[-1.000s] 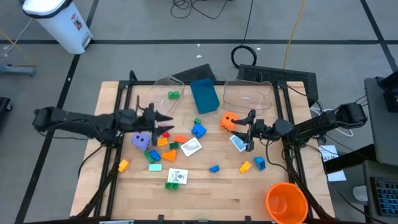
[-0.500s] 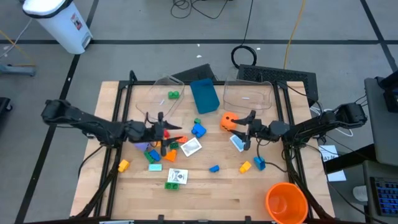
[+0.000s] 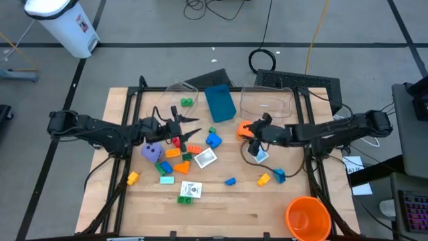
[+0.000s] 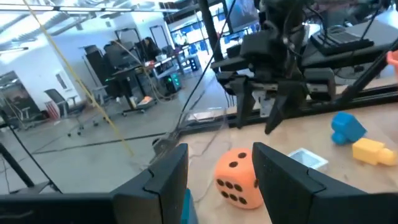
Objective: Pick & Place Toys
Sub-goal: Put the orange dice into the blue bin
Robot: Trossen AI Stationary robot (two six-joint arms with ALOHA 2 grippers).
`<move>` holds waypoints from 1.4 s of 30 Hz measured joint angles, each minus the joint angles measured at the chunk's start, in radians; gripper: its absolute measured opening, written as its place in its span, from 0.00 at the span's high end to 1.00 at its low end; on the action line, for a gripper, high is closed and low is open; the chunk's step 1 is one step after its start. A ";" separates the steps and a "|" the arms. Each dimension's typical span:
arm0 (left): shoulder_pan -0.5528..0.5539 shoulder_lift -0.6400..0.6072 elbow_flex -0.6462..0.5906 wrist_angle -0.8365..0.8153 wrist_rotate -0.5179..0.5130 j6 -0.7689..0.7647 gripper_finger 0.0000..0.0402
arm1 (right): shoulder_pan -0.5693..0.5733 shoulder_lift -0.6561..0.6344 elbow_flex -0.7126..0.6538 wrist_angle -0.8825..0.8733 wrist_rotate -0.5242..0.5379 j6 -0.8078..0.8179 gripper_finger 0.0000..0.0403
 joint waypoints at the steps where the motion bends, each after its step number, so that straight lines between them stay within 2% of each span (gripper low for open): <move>1: 0.015 0.000 0.000 0.009 0.020 -0.002 0.54 | -0.009 0.009 0.034 -0.073 -0.002 0.009 0.48; 3: 0.046 -0.001 0.000 0.013 0.063 -0.012 0.54 | -0.037 0.035 0.104 -0.173 -0.008 0.035 0.48; 6: 0.077 0.000 0.000 0.007 0.135 -0.044 0.54 | -0.089 0.072 0.182 -0.339 -0.091 0.103 0.48; 8: 0.092 0.000 0.000 0.005 0.175 -0.061 0.54 | -0.121 0.097 0.202 -0.371 -0.142 0.114 0.48; 13: 0.109 0.000 0.000 0.003 0.218 -0.063 0.54 | -0.168 0.103 0.203 -0.318 -0.213 -0.001 0.48; 24: 0.108 0.000 0.000 -0.022 0.220 -0.091 0.54 | -0.174 0.102 0.203 -0.201 -0.213 -0.103 0.48; 39: 0.108 0.000 0.000 -0.021 0.220 -0.098 0.54 | -0.174 0.102 0.203 -0.198 -0.212 -0.094 0.44; 42: 0.108 0.000 0.000 -0.021 0.219 -0.098 0.54 | -0.174 0.102 0.203 -0.216 -0.212 -0.060 0.41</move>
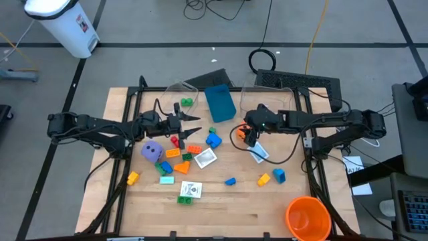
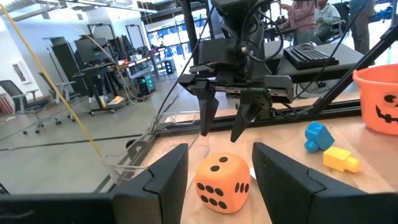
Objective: Pick & Place Toys
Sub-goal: Put the orange dice into the blue bin
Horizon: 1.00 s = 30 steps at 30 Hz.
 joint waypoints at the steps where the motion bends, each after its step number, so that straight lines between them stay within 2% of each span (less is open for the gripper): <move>1: 0.000 0.000 0.000 0.000 0.000 0.000 0.54 | 0.000 0.000 0.000 -0.010 0.000 0.008 0.38; 12: 0.000 0.000 0.000 -0.007 0.000 0.000 0.54 | 0.000 0.000 0.000 -0.084 -0.001 -0.002 0.03; 23: 0.000 0.000 0.001 -0.007 -0.001 -0.001 0.54 | 0.000 0.000 -0.033 -0.094 -0.001 0.011 0.01; 30: 0.000 0.000 0.001 -0.007 -0.001 -0.003 0.54 | -0.015 0.000 -0.102 -0.014 -0.023 0.045 0.01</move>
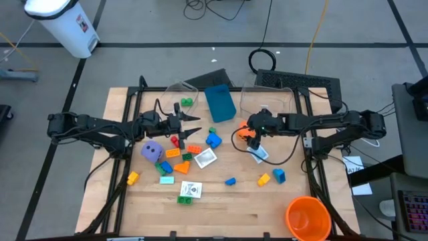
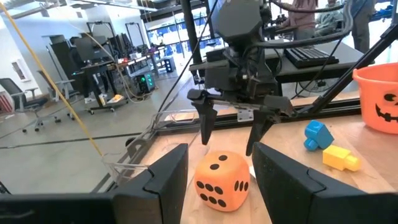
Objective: Pick & Place Toys
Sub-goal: Put the orange dice into the blue bin
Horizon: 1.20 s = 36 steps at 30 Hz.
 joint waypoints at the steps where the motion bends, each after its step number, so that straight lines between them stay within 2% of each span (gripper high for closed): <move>1: 0.000 0.000 0.000 0.000 0.000 0.000 0.54 | -0.008 0.000 -0.010 0.011 -0.010 0.006 0.01; 9: 0.000 0.000 0.000 0.000 0.000 0.000 0.54 | -0.066 0.000 -0.083 0.103 -0.036 0.015 0.01; 15: 0.000 0.000 0.000 0.000 0.000 0.001 0.54 | -0.102 0.000 -0.120 0.181 -0.107 0.011 0.01; 25: 0.000 0.000 0.000 0.001 0.000 0.003 0.54 | -0.127 0.020 -0.159 0.237 -0.161 0.015 0.01; 36: 0.000 0.000 0.000 -0.009 0.000 0.012 0.54 | -0.127 0.022 -0.175 0.251 -0.161 -0.018 0.01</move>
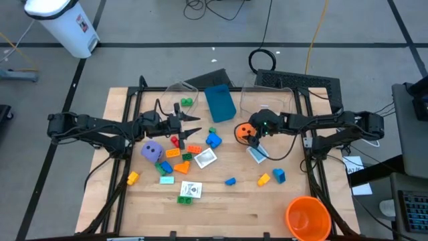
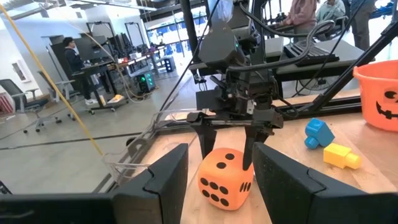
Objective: Pick & Place Toys
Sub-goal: Put the orange dice into the blue bin
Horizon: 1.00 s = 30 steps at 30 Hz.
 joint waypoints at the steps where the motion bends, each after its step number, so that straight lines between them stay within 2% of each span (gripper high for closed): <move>1: 0.000 0.000 0.000 -0.002 0.000 0.000 0.54 | 0.000 0.000 0.000 0.008 0.000 -0.006 0.01; 22: 0.000 0.000 0.000 -0.005 0.000 0.001 0.54 | 0.001 -0.020 -0.002 0.105 0.004 -0.066 0.01; 30: 0.003 0.000 0.000 -0.006 -0.001 0.001 0.54 | 0.001 -0.022 -0.002 0.087 0.003 -0.052 0.01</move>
